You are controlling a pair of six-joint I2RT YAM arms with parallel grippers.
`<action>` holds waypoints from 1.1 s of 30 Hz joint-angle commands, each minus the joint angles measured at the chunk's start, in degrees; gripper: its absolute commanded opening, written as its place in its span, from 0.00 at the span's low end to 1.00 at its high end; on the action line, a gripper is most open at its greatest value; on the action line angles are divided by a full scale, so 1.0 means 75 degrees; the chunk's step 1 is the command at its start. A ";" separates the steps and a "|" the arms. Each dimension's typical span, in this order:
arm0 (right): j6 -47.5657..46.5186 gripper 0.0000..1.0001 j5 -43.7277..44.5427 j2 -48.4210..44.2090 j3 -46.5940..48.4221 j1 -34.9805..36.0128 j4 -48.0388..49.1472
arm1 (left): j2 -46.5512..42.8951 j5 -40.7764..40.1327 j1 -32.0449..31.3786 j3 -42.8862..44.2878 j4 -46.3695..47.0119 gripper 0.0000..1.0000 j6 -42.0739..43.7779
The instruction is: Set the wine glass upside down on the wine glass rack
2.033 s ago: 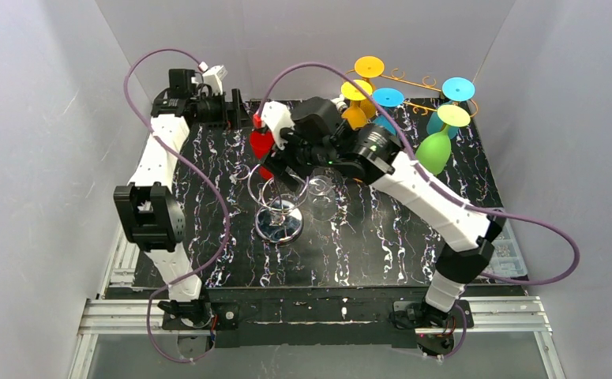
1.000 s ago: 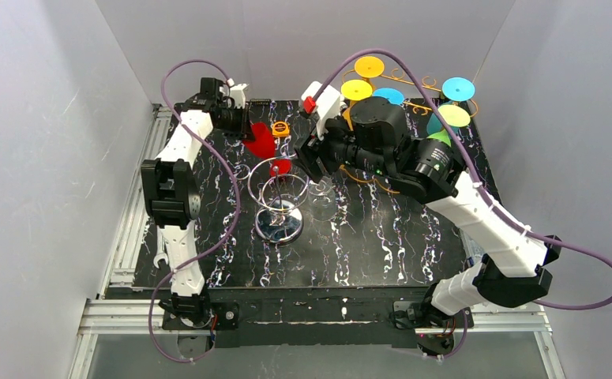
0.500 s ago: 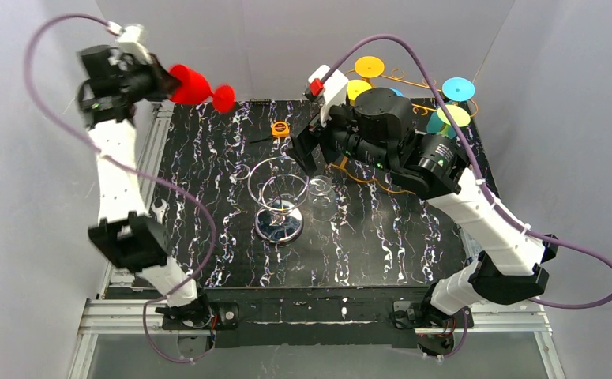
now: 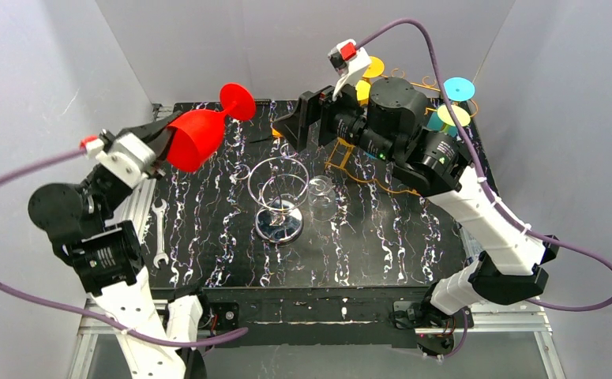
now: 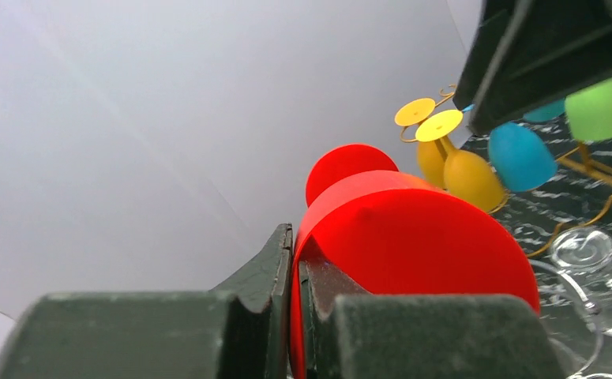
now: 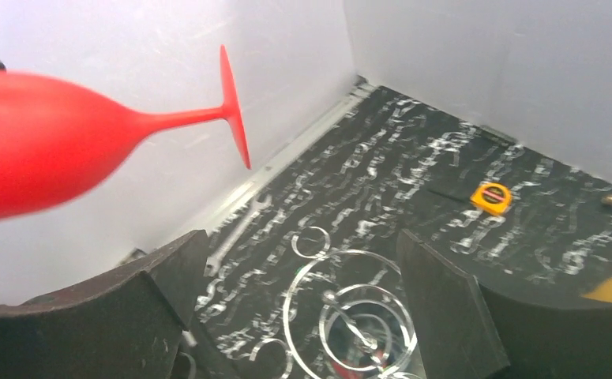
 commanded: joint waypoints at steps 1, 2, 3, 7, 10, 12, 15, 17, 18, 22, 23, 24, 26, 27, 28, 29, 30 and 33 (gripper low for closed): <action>0.1100 0.98 -0.0637 -0.0010 -0.0018 -0.0110 0.1102 | -0.0157 0.0251 0.0024 -0.0268 0.0538 0.00 0.1185; 0.1241 0.98 -0.0782 -0.0085 -0.0210 -0.0132 0.1397 | -0.0193 0.0297 0.0019 -0.0237 0.0548 0.00 0.1263; 0.1331 0.98 -0.0944 -0.0160 -0.0404 -0.0168 0.1706 | -0.0218 0.0316 0.0026 -0.0211 0.0549 0.00 0.1308; 0.1724 0.98 -0.1254 -0.0098 -0.0486 -0.0327 0.2354 | -0.0332 0.0547 0.0019 -0.0183 0.0549 0.00 0.1423; 0.1881 0.98 -0.1689 0.0141 -0.0465 -0.0355 0.2832 | -0.0336 0.0704 0.0007 -0.0081 0.0549 0.00 0.1291; 0.1802 0.98 -0.1806 0.0411 -0.0255 -0.0362 0.2851 | -0.0329 0.0786 0.0005 0.0032 0.0549 0.00 0.1175; 0.1736 0.98 -0.2069 0.0798 0.0141 -0.0378 0.2902 | -0.0341 0.0778 -0.0037 0.0066 0.0549 0.00 0.1100; 0.1777 0.98 -0.2234 0.1042 0.0400 -0.0385 0.2930 | -0.0341 0.0736 -0.0069 0.0070 0.0561 0.00 0.1018; 0.1781 0.98 -0.2313 0.1147 0.0483 -0.0390 0.2941 | -0.0350 0.0744 -0.0083 0.0075 0.0561 0.00 0.1000; 0.1696 0.98 -0.2384 0.1414 0.0652 -0.0391 0.2972 | -0.0373 0.0757 -0.0105 0.0094 0.0561 0.00 0.0902; 0.1630 0.94 -0.2391 0.1448 0.0691 -0.0391 0.2951 | -0.0381 0.0757 -0.0113 0.0100 0.0561 0.00 0.0890; 0.1554 0.87 -0.2396 0.1504 0.0749 -0.0391 0.2889 | -0.0387 0.0766 -0.0115 0.0095 0.0552 0.00 0.0871; 0.1375 0.65 -0.2408 0.1551 0.0840 -0.0391 0.2738 | -0.0376 0.0723 -0.0112 0.0085 0.0539 0.00 0.0818; 0.1297 0.50 -0.2414 0.1527 0.0832 -0.0391 0.2706 | -0.0366 0.0696 -0.0113 0.0075 0.0519 0.00 0.0802; 0.1220 0.36 -0.2426 0.1468 0.0784 -0.0391 0.2708 | -0.0364 0.0673 -0.0121 0.0048 0.0488 0.00 0.0805; 0.1134 0.27 -0.2430 0.1423 0.0711 -0.0391 0.2754 | -0.0364 0.0646 -0.0126 0.0018 0.0466 0.00 0.0805; 0.1038 0.22 -0.2455 0.1334 0.0647 -0.0391 0.2800 | -0.0374 0.0622 -0.0124 -0.0021 0.0426 0.00 0.0802; 0.0717 0.10 -0.2469 0.1218 0.0571 -0.0391 0.2768 | -0.0376 0.0628 -0.0133 -0.0161 0.0261 0.00 0.0807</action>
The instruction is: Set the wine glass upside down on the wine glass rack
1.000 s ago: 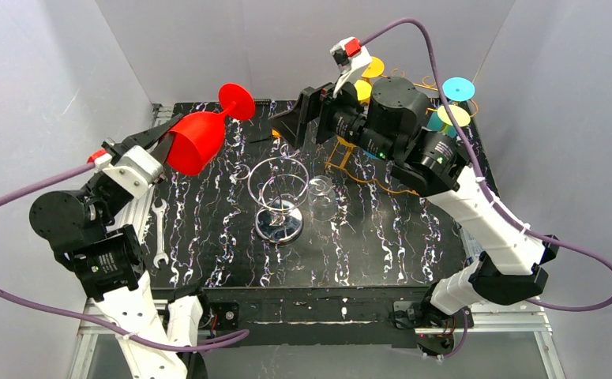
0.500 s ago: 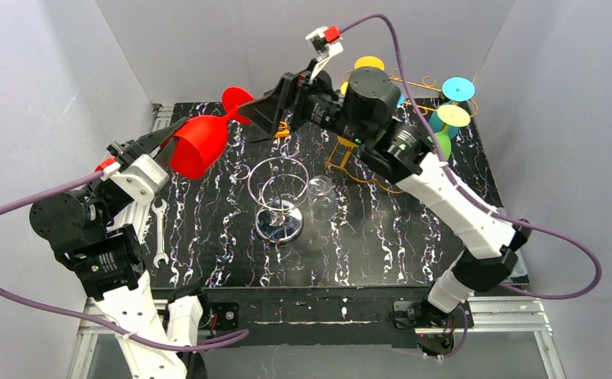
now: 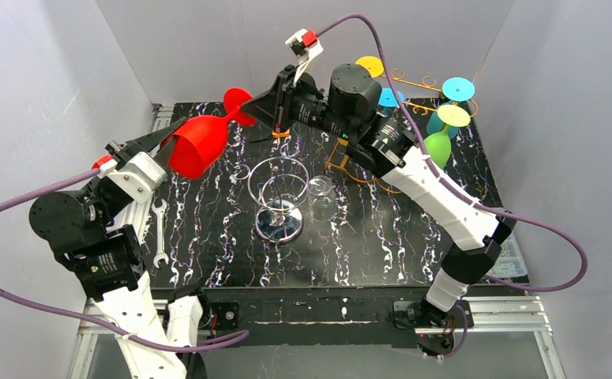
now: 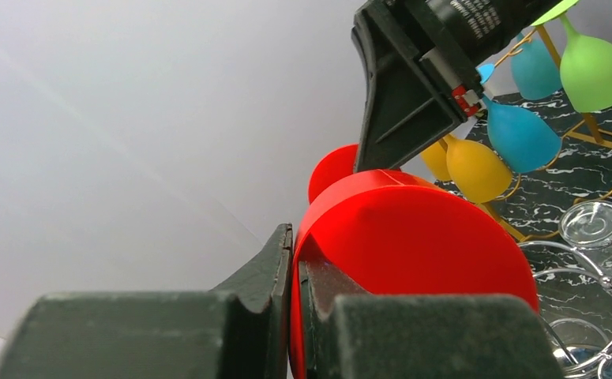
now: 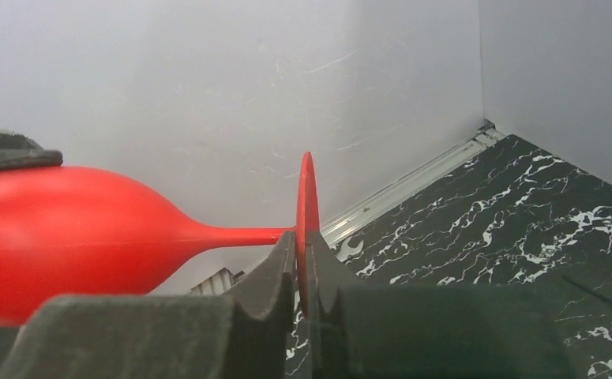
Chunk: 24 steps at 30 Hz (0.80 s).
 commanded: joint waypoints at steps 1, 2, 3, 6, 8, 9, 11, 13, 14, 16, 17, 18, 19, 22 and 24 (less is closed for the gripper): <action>-0.0696 0.08 -0.0005 -0.0384 0.0225 -0.0021 0.0176 | -0.0029 0.0030 -0.0035 -0.0074 -0.0094 0.06 -0.0152; -0.0919 0.06 0.0067 -0.0341 0.0359 -0.0021 -0.0042 | -0.0021 0.0087 -0.0038 -0.0101 -0.0352 0.27 -0.0079; -0.1148 0.05 0.0108 -0.0272 0.0618 -0.0021 -0.0264 | -0.0009 0.0148 -0.0039 -0.0089 -0.0793 0.64 0.0023; -0.2121 0.05 0.0477 -0.0109 0.1124 -0.0021 -0.1114 | 0.0037 0.0323 -0.0031 0.0029 -0.2767 0.98 0.0821; -0.2853 0.05 0.0798 -0.0100 0.1157 -0.0010 -0.1486 | 0.0083 0.0279 -0.0035 0.0105 -0.4549 0.98 0.1663; -0.3109 0.05 0.1013 -0.0145 0.1108 -0.0009 -0.1605 | 0.0105 0.0203 -0.0035 0.0120 -0.5265 0.98 0.2033; -0.3992 0.08 0.1760 -0.0147 0.1084 0.0038 -0.1868 | 0.0173 0.0003 -0.0033 0.0236 -0.6498 0.98 0.2397; -0.4706 0.09 0.2463 -0.0167 0.1006 0.0230 -0.2011 | 0.0249 -0.0230 -0.0034 0.0509 -0.7129 0.98 0.2068; -0.4992 0.09 0.2824 -0.0199 0.0899 0.0362 -0.1971 | 0.0304 -0.0267 -0.0040 0.0678 -0.7355 0.98 0.1775; -0.5456 0.09 0.3235 -0.0236 0.0726 0.0576 -0.1825 | 0.0422 -0.0083 -0.0030 0.1086 -0.7798 0.98 0.1336; -0.5687 0.09 0.3434 -0.0246 0.0637 0.0692 -0.1728 | 0.0496 0.0111 -0.0035 0.1304 -0.8053 0.98 0.1269; -0.5920 0.09 0.3680 -0.0265 0.0548 0.0818 -0.1619 | 0.0580 0.0296 -0.0037 0.1556 -0.8317 0.98 0.1293; -0.6123 0.09 0.3850 -0.0267 0.0482 0.0936 -0.1522 | 0.0663 0.0376 -0.0040 0.1747 -0.8452 0.98 0.1202; -0.6594 0.09 0.4171 -0.0287 0.0320 0.1174 -0.1260 | 0.0935 0.0475 -0.0033 0.2220 -0.8814 0.98 0.1079; -0.6746 0.08 0.4253 -0.0288 0.0296 0.1278 -0.1179 | 0.0953 0.0507 -0.0037 0.2176 -0.8985 0.98 0.1282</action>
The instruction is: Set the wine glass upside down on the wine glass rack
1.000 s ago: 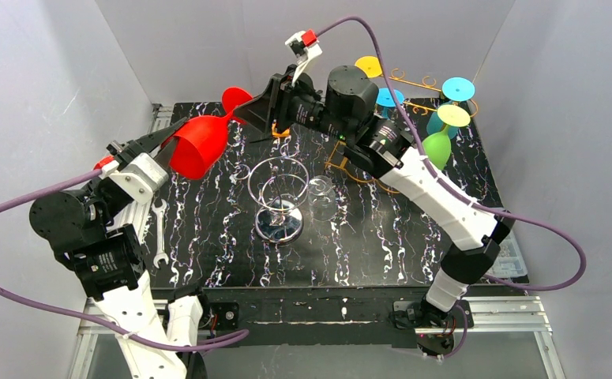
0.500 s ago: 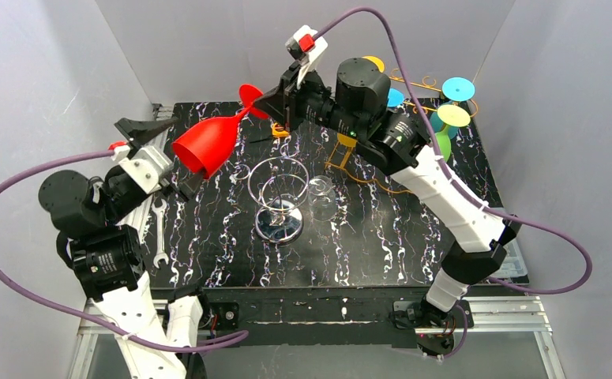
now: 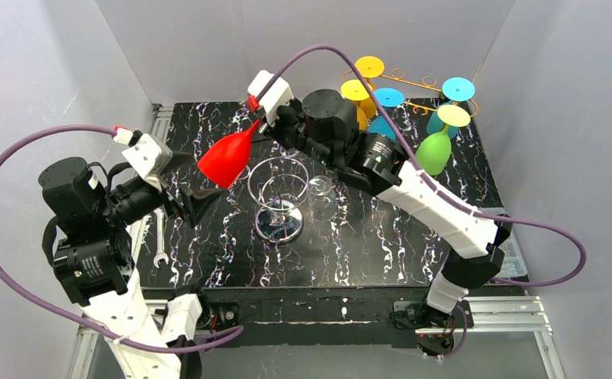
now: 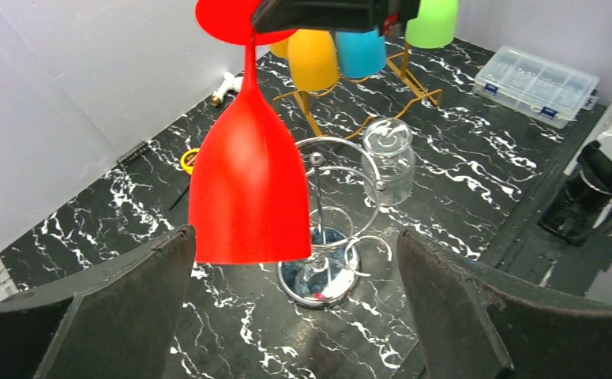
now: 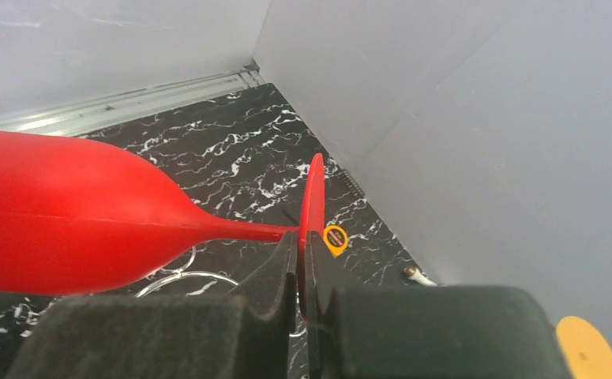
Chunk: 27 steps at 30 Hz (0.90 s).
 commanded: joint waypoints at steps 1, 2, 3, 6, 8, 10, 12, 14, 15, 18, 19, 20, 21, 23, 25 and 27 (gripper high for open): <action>-0.0915 0.08 0.0764 -0.0270 -0.0061 0.0276 0.0824 | 0.0112 0.0388 -0.0024 0.0100 -0.0892 0.98 0.0031; -0.0936 0.08 0.0750 -0.0291 -0.0112 0.0343 0.0891 | 0.0056 0.0367 -0.0025 -0.0128 -0.0696 0.98 -0.0009; -0.0968 0.08 0.0719 -0.0360 -0.0241 0.0434 0.1024 | -0.0028 0.0324 -0.0021 -0.0399 -0.0394 0.98 -0.0123; -0.1254 0.08 0.0868 -0.0421 -0.0531 0.0938 0.1381 | -0.0188 0.0065 -0.0022 -0.1414 0.0991 0.98 -0.0931; -0.1310 0.07 0.0793 -0.0413 -0.0549 0.1151 0.1487 | -0.0006 -0.0211 -0.0024 -0.1696 0.1347 0.98 -0.1149; -0.1395 0.08 0.0787 -0.0358 -0.0534 0.1363 0.1541 | 0.0243 -0.0592 -0.0033 -0.1768 0.1536 0.98 -0.1295; -0.1513 0.08 0.0855 -0.0255 -0.0455 0.1561 0.1557 | 0.0363 -0.0634 -0.0025 -0.1804 0.1588 0.98 -0.1238; -0.1638 0.08 0.0878 -0.0167 -0.0391 0.1735 0.1612 | 0.0275 -0.0367 -0.0035 -0.1979 0.1524 0.98 -0.0989; -0.1698 0.08 0.0923 -0.0120 -0.0389 0.1827 0.1671 | 0.0210 -0.0116 -0.0029 -0.2077 0.1306 0.98 -0.0653; -0.1874 0.09 0.0988 0.0062 -0.0326 0.2013 0.1769 | 0.0146 0.0420 -0.0026 -0.2228 -0.0266 0.98 0.1118; -0.1945 0.09 0.1046 0.0143 -0.0305 0.2063 0.1770 | 0.0189 0.0481 -0.0032 -0.2254 -0.0689 0.98 0.1540; -0.1994 0.09 0.1070 0.0221 -0.0303 0.2083 0.1760 | 0.0210 0.0485 -0.0027 -0.2297 -0.1064 0.98 0.1912; -0.2032 0.09 0.1074 0.0301 -0.0303 0.2096 0.1741 | 0.0197 0.0441 -0.0030 -0.2374 -0.1252 0.98 0.2156; -0.2068 0.09 0.1114 0.0470 -0.0309 0.2100 0.1676 | 0.0123 0.0233 -0.0026 -0.2608 -0.1262 0.98 0.2226; -0.2104 0.09 0.1157 0.0538 -0.0440 0.2100 0.1669 | 0.0021 -0.0015 -0.0022 -0.2783 -0.1093 0.98 0.2016; -0.2178 0.09 0.1271 0.0532 -0.0721 0.2100 0.1803 | -0.0135 -0.0434 0.0021 -0.2992 -0.0464 0.98 0.1297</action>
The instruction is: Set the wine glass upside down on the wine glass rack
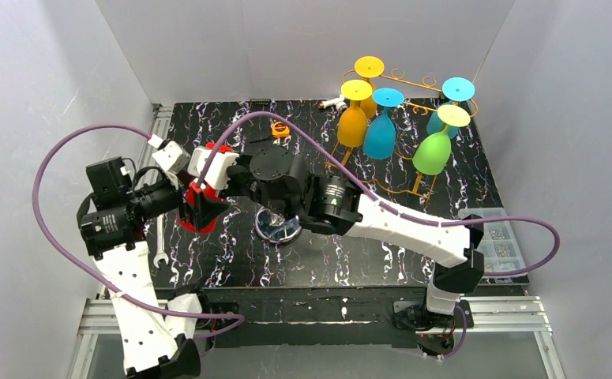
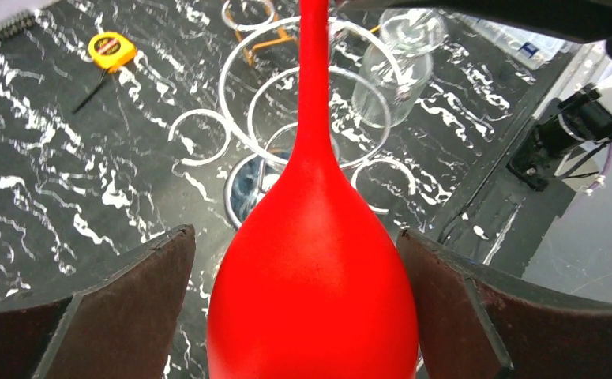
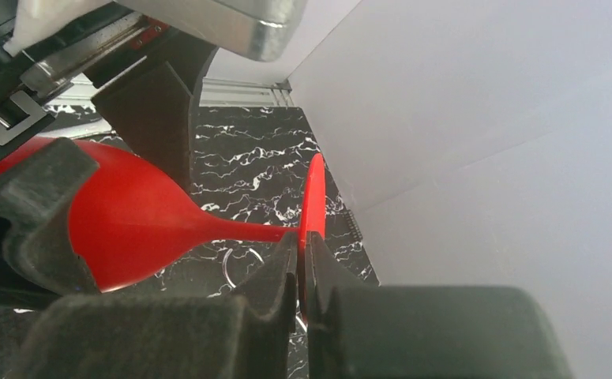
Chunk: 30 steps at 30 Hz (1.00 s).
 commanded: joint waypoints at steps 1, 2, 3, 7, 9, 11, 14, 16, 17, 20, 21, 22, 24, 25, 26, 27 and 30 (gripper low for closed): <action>-0.0137 0.09 0.0216 0.0011 -0.0310 -0.0010 0.0854 | -0.0293 -0.0861 0.0102 -0.0469 0.0611 0.98 -0.0602; -0.0193 0.09 0.0286 0.0008 -0.0481 -0.0010 0.0961 | -0.0388 -0.1186 0.0129 -0.0533 0.1041 0.98 -0.1001; -0.0249 0.09 0.0355 0.0022 -0.0609 -0.0010 0.1024 | -0.0466 -0.1472 0.0161 -0.0652 0.1348 0.98 -0.1237; -0.0334 0.09 0.0541 0.0363 -0.0483 -0.0123 0.0856 | -0.0713 -0.2203 0.0234 -0.0785 0.1942 0.98 -0.1869; -0.0291 0.07 0.0552 0.0613 -0.0190 -0.0268 0.0623 | -0.0736 -0.2189 0.0229 -0.0714 0.1867 0.98 -0.1964; -0.0283 0.07 0.0559 0.0797 -0.0067 -0.0389 0.0509 | -0.0725 -0.2232 0.0240 -0.0756 0.2059 0.98 -0.2154; -0.0361 0.06 0.0647 0.1006 -0.0050 -0.0492 0.0597 | -0.0761 -0.3144 0.0276 -0.0970 0.3275 0.98 -0.3168; -0.0415 0.05 0.0712 0.1154 0.0003 -0.0535 0.0598 | -0.0710 -0.4031 0.0304 -0.1023 0.4051 0.98 -0.3979; -0.0441 0.05 0.0726 0.1227 0.0031 -0.0547 0.0586 | -0.0600 -0.4319 0.0317 -0.0920 0.4239 0.98 -0.4183; -0.0559 0.05 0.0782 0.1464 0.0114 -0.0581 0.0554 | -0.0086 -0.5371 0.0371 -0.0400 0.4419 0.98 -0.4794; -0.0584 0.05 0.0814 0.1545 0.0167 -0.0593 0.0524 | 0.0101 -0.5616 0.0435 -0.0235 0.4386 0.98 -0.4862; -0.0618 0.04 0.0833 0.1632 0.0226 -0.0612 0.0502 | 0.0272 -0.5796 0.0483 -0.0102 0.4379 0.98 -0.4872; -0.0660 0.04 0.0863 0.1760 0.0321 -0.0639 0.0493 | 0.0506 -0.6271 0.0583 0.0031 0.4428 0.98 -0.4927; -0.0687 0.05 0.0887 0.1795 0.0329 -0.0642 0.0525 | 0.0578 -0.6395 0.0627 0.0049 0.4476 0.98 -0.4932; -0.0720 0.04 0.0914 0.1825 0.0340 -0.0652 0.0555 | 0.0652 -0.6478 0.0670 0.0093 0.4439 0.98 -0.4923; -0.0749 0.04 0.0935 0.1864 0.0347 -0.0654 0.0584 | 0.0732 -0.6515 0.0714 0.0156 0.4368 0.98 -0.4929; -0.0906 0.04 0.1132 0.2025 0.0418 -0.0663 0.0606 | 0.0931 -0.6502 0.0832 0.0312 0.4190 0.98 -0.4968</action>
